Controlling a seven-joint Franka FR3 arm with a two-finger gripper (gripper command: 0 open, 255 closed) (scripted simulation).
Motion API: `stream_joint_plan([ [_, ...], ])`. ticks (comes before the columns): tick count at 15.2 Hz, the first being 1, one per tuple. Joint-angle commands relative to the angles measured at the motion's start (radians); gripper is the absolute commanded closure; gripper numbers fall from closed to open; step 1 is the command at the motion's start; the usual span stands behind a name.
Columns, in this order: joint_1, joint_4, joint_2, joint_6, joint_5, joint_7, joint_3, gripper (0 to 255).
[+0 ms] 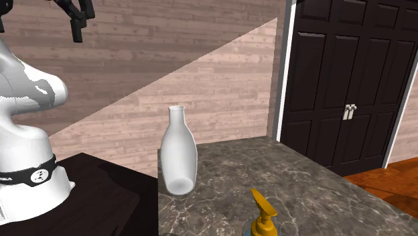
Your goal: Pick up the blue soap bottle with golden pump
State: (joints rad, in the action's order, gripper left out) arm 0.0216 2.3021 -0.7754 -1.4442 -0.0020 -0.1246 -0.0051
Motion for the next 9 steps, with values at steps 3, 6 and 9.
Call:
stream_joint_plan([
  [3,-0.007,-0.01,0.069,-0.051,-0.008,0.022,-0.004,0],
  [6,-0.016,-0.035,0.178,-0.123,-0.018,0.054,-0.008,0],
  [9,-0.025,-0.071,0.29,-0.186,-0.027,0.085,-0.011,0],
])
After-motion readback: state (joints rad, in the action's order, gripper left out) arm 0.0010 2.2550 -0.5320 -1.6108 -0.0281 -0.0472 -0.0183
